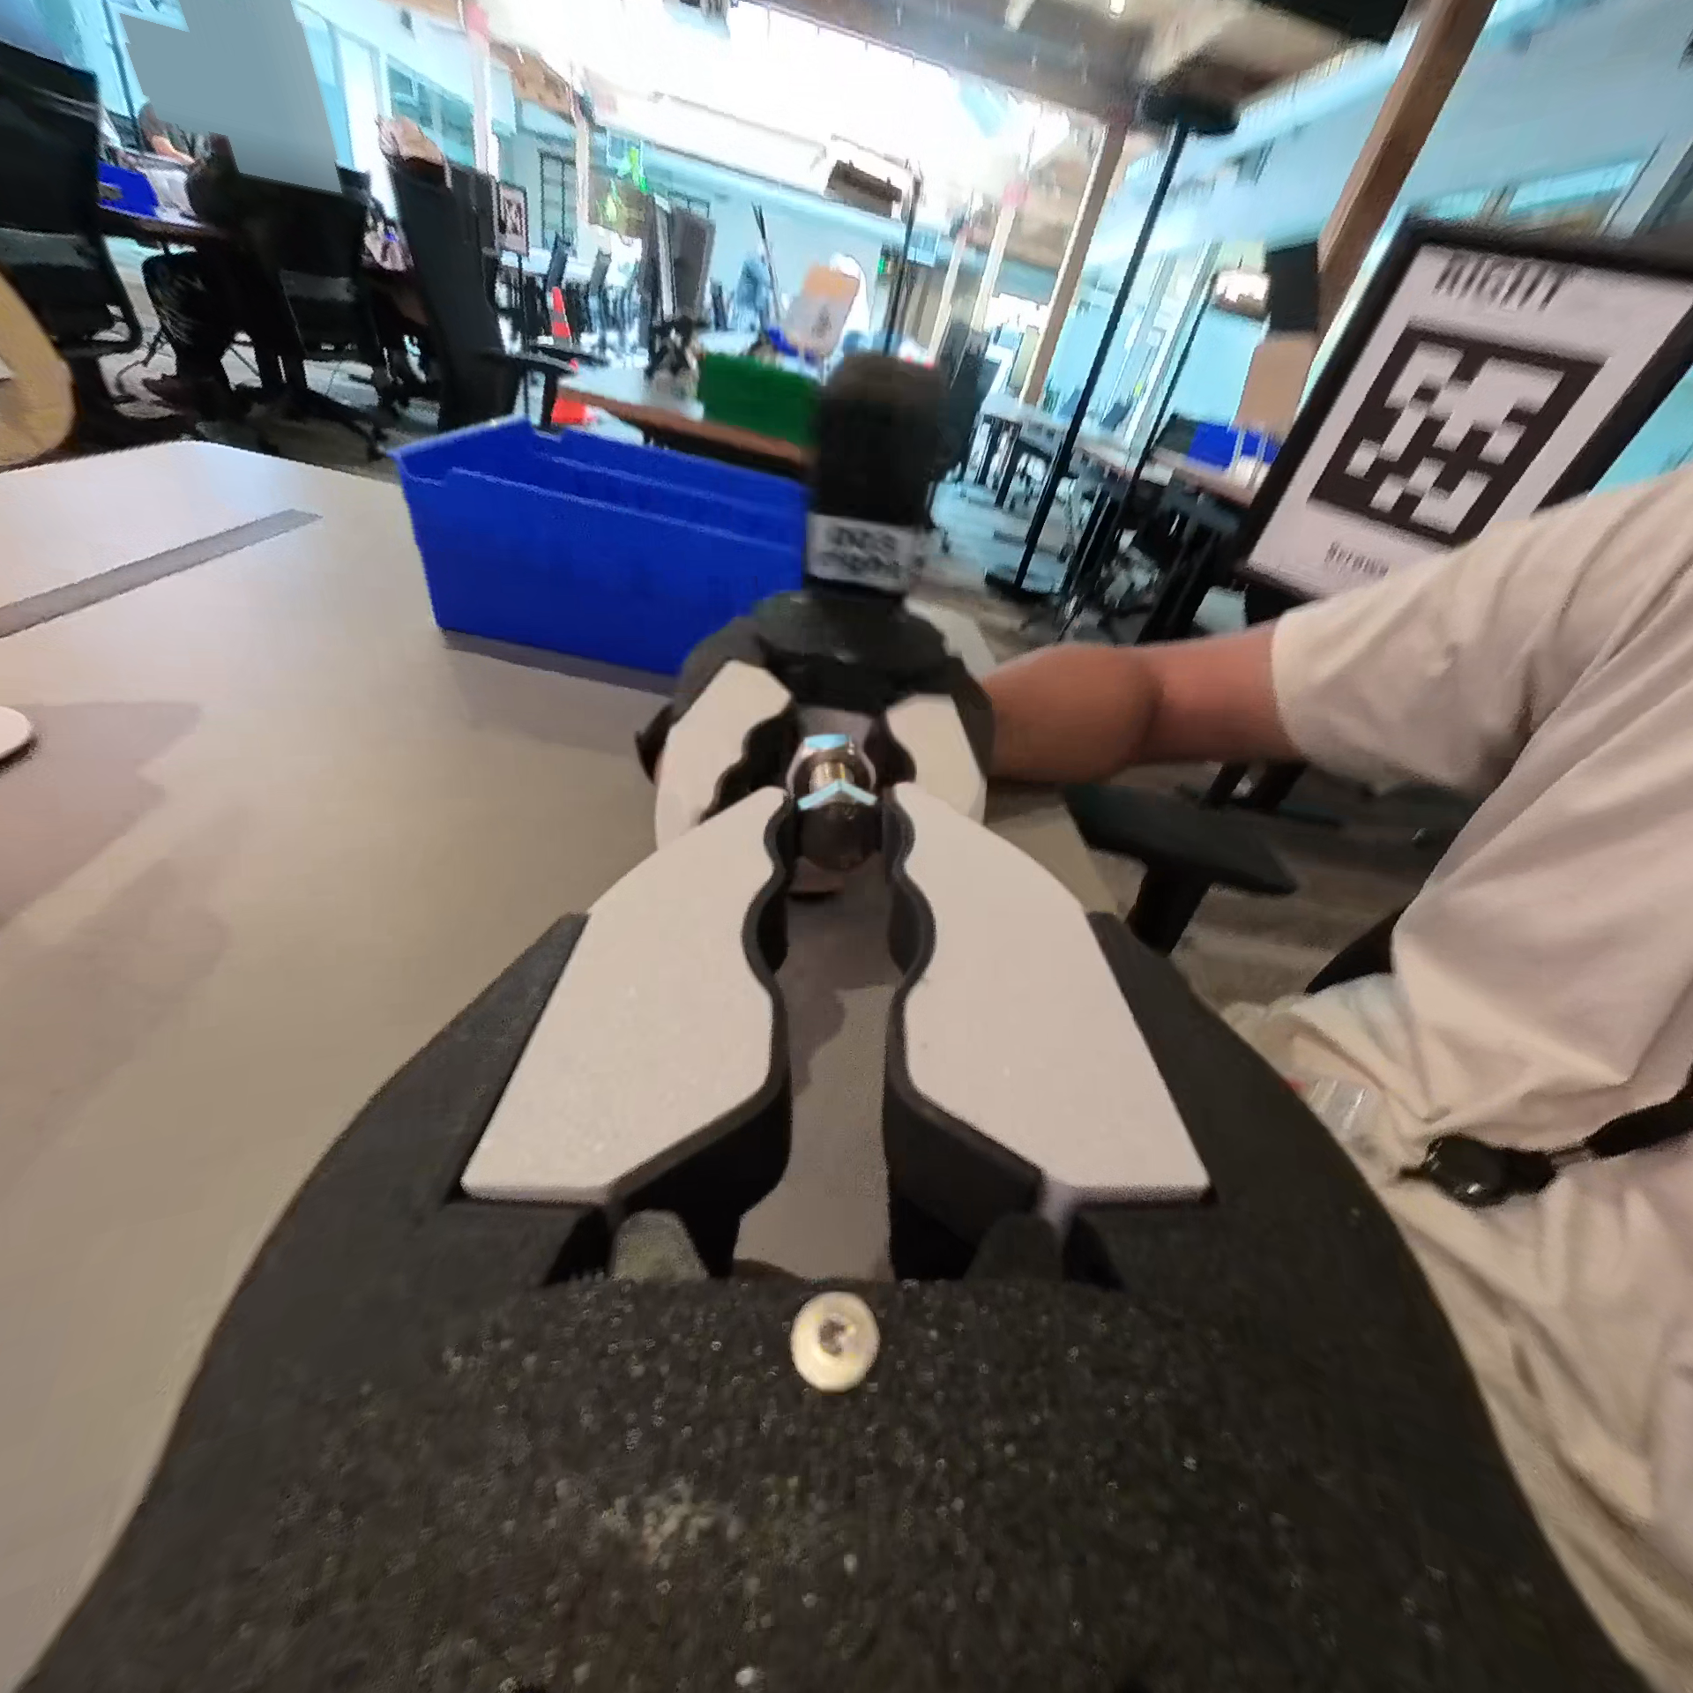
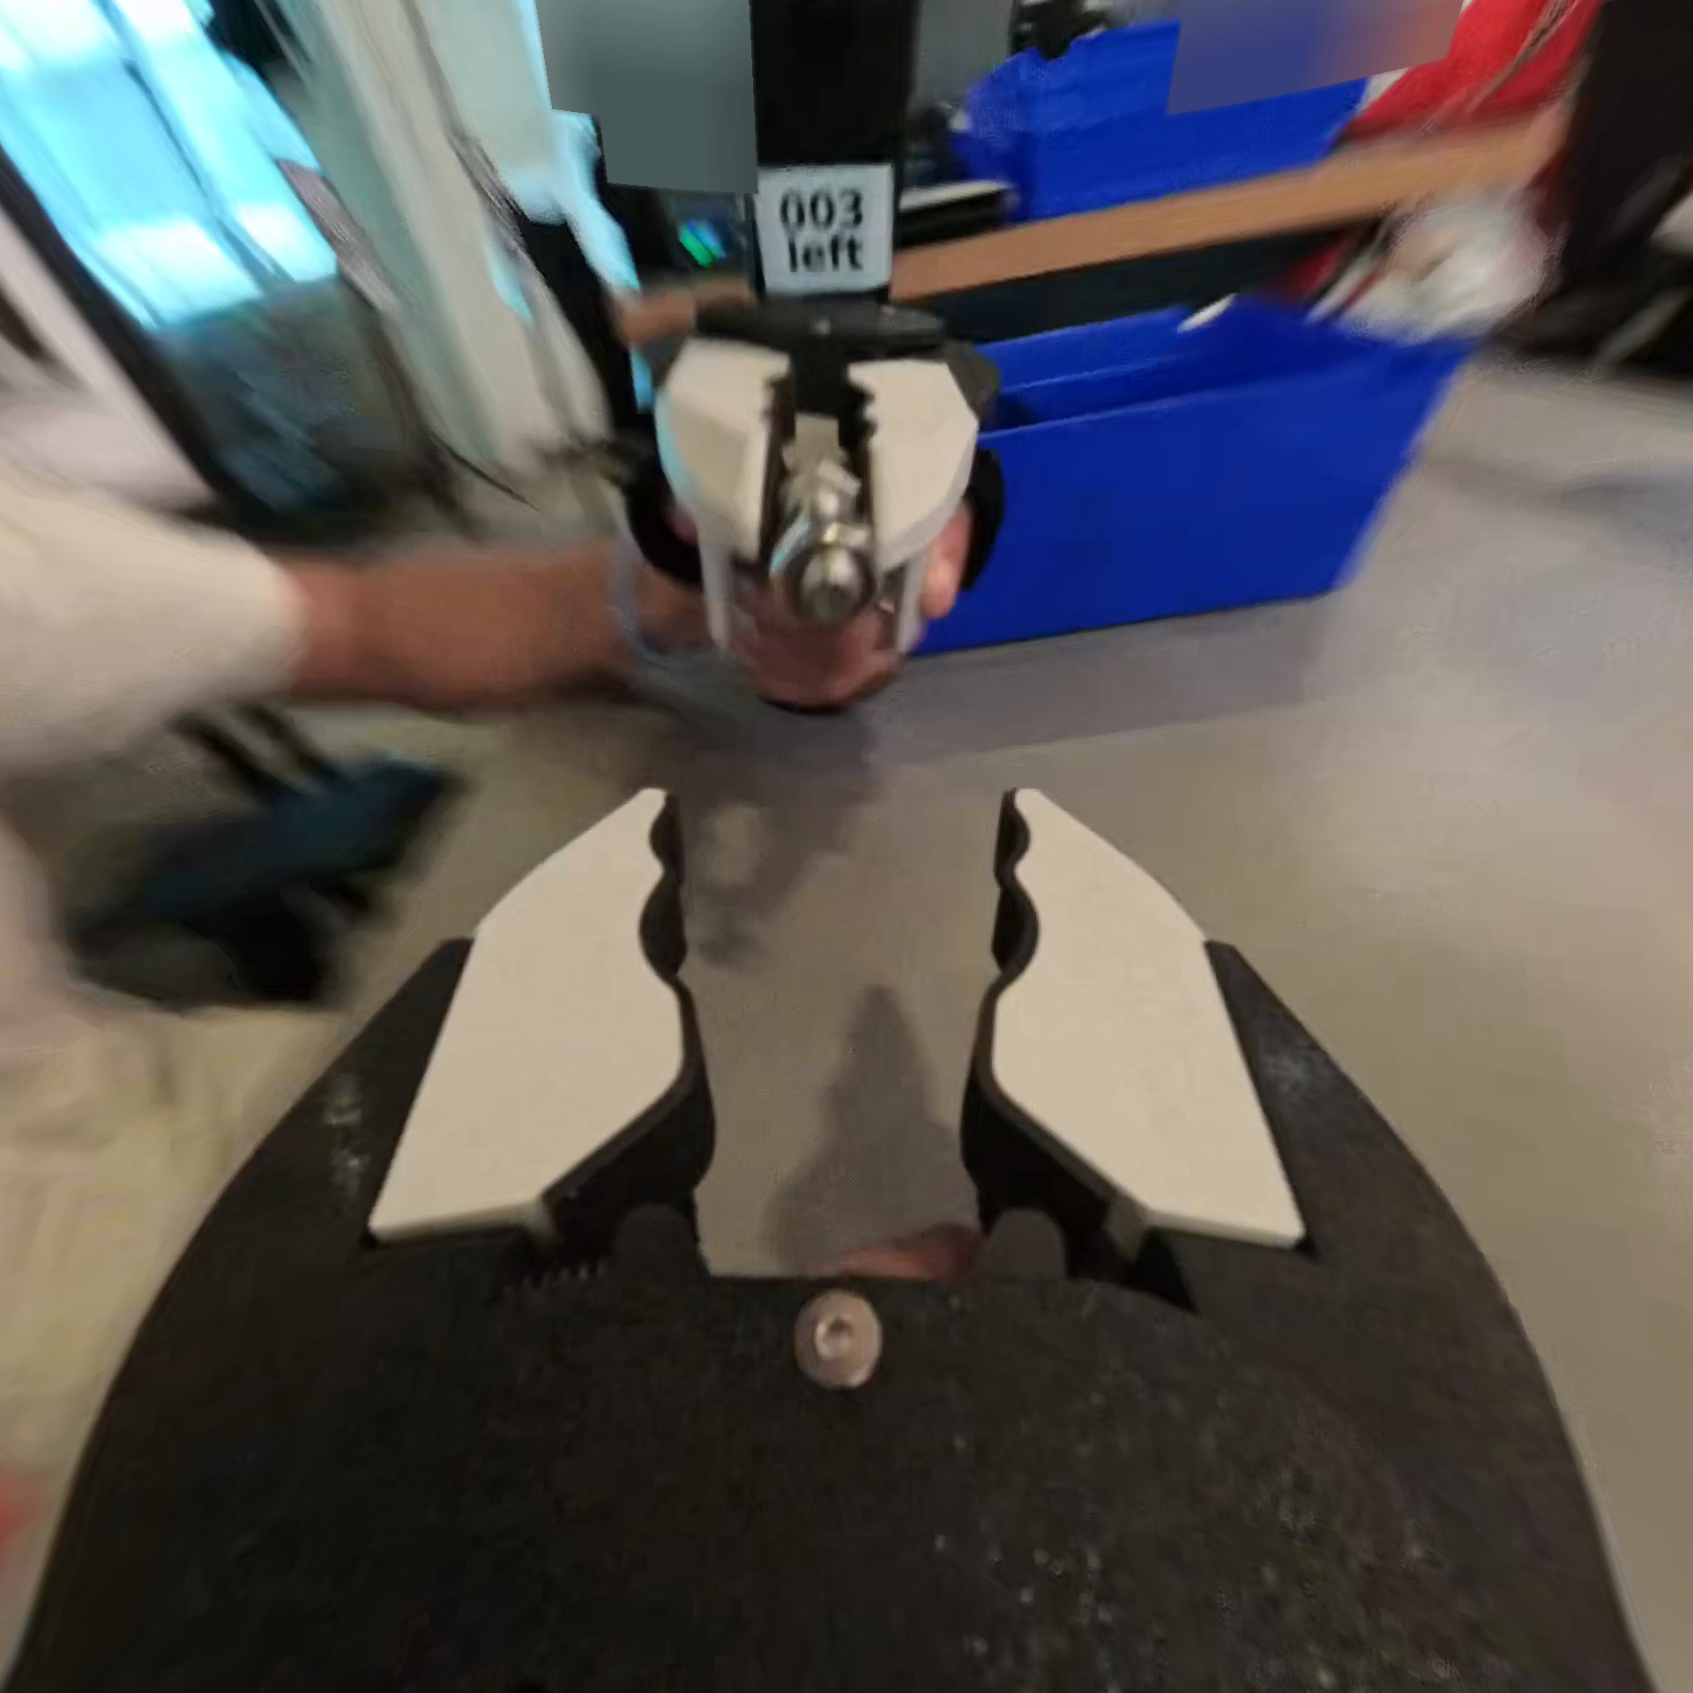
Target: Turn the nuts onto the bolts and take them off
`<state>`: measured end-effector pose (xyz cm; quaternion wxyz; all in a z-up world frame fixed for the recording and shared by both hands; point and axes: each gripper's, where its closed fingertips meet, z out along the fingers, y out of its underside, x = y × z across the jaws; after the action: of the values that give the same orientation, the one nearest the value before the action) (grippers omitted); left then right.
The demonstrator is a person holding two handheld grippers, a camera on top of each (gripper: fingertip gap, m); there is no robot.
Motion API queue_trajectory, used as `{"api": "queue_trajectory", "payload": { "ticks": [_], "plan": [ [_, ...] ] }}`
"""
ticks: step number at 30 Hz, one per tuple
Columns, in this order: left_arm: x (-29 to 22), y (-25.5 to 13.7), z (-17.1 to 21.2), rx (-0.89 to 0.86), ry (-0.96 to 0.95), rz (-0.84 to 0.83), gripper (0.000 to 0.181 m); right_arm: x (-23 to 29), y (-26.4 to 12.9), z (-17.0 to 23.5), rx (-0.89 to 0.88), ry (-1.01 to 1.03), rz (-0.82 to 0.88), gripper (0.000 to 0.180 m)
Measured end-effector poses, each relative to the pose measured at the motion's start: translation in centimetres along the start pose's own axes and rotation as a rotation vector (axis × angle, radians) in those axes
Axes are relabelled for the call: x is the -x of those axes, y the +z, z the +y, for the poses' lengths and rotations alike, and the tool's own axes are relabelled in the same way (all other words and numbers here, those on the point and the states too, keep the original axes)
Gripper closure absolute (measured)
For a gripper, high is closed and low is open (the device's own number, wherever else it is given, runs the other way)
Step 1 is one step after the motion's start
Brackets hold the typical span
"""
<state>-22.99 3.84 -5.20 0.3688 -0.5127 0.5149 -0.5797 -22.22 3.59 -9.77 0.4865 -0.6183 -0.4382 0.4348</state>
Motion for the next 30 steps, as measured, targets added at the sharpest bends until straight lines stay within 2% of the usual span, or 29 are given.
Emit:
{"api": "queue_trajectory", "payload": {
  "ticks": [2,3,4,7,16,24,30],
  "plan": [
    [0.5,-0.5,-0.8,-0.063,-0.065,0.012,0.164,-0.8,-0.8,-0.5,-0.001,-0.368,0.184,0.117],
    [0.8,-0.7,-1.0,-0.087,-0.087,0.007,0.164,-0.6,-1.4,-1.5,-0.059,-0.469,0.243,0.125],
    [1.1,-0.8,-1.1,-0.1,-0.102,0.001,0.164,-0.1,-2.0,-2.6,-0.131,-0.481,0.251,0.135],
    [1.5,-0.9,-1.0,-0.104,-0.107,-0.011,0.164,0.2,-2.6,-4.2,-0.185,-0.313,0.201,0.132],
    [0.2,0.3,-0.5,-0.094,-0.079,0.031,0.164,0.3,-2.6,-4.4,-0.207,-0.134,0.113,0.138],
    [-1.0,2.0,1.1,-0.014,-0.042,0.063,0.164,1.2,-2.0,-3.6,-0.187,-0.11,0.048,0.146],
    [-1.1,2.1,1.1,-0.019,-0.047,0.066,0.164,1.2,-1.7,-3.1,-0.154,-0.136,0.051,0.149]
  ]
}}
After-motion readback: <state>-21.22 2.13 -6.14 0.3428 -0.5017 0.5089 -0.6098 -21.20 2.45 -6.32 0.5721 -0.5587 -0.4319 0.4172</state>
